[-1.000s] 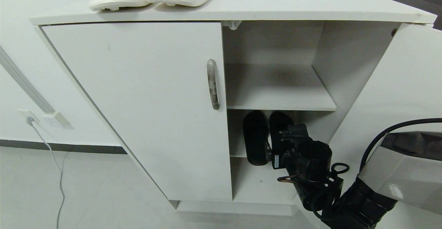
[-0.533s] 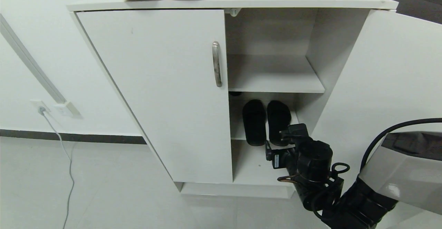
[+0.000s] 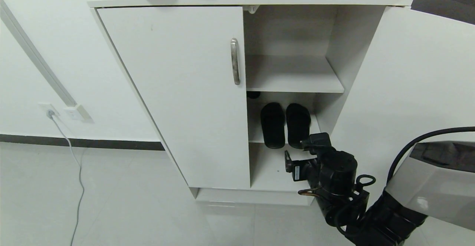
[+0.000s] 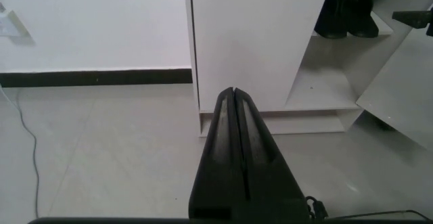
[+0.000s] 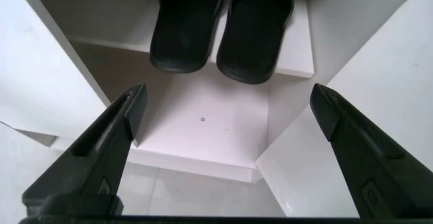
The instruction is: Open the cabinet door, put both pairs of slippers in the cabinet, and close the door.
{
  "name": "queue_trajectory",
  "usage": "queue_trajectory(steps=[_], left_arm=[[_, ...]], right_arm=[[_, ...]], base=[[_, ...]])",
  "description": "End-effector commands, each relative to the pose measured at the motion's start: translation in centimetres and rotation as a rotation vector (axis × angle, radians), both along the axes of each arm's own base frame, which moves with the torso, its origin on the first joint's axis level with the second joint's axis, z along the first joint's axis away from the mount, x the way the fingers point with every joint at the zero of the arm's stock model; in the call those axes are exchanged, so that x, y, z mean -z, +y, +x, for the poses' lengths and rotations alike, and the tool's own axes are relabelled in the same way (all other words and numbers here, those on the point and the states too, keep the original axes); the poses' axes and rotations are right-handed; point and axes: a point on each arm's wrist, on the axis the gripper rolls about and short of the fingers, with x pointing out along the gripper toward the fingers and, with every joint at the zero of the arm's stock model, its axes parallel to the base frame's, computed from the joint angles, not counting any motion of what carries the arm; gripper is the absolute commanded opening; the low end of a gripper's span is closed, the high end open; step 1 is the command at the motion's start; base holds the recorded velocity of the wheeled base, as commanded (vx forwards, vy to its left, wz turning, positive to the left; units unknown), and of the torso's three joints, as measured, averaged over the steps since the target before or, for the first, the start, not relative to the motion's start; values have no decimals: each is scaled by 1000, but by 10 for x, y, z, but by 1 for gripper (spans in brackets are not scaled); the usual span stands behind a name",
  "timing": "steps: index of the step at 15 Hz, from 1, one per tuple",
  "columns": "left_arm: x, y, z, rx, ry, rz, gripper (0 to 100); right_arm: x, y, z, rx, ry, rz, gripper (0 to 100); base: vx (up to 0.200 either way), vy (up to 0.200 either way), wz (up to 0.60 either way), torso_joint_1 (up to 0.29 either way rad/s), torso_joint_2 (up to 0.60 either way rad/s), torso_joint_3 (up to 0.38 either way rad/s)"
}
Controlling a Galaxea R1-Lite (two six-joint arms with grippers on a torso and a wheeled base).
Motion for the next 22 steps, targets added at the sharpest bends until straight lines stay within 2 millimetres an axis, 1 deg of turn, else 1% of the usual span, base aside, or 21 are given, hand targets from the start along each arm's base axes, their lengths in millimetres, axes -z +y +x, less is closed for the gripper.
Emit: queue_trajectory(steps=[1,6,13,14,16,19,22], left_arm=[[0,0,0,-1,1,0,0],[0,0,0,-1,1,0,0],[0,0,0,-2,1,0,0],[0,0,0,-1,1,2,0],[0,0,0,-1,1,2,0],[0,0,0,-1,1,0,0],[0,0,0,-1,1,-1,0]], right_arm=[[0,1,0,-3,-2,3,100],[0,1,0,-3,-6,0,100],[0,1,0,-3,-7,-11,100],[-1,0,-2,-7,-9,-13,100],[-11,-1,-3,-11,-25,-5,100],[-8,6,-13,-46,-19,-33,100],[-6,6,-13,-46,-17,-35,100]], base=[[0,0,0,0,0,0],[0,0,0,0,0,17],[0,0,0,4,2,184],[0,0,0,2,-7,188],[0,0,0,2,2,85],[0,0,0,0,0,0],[0,0,0,0,0,0]])
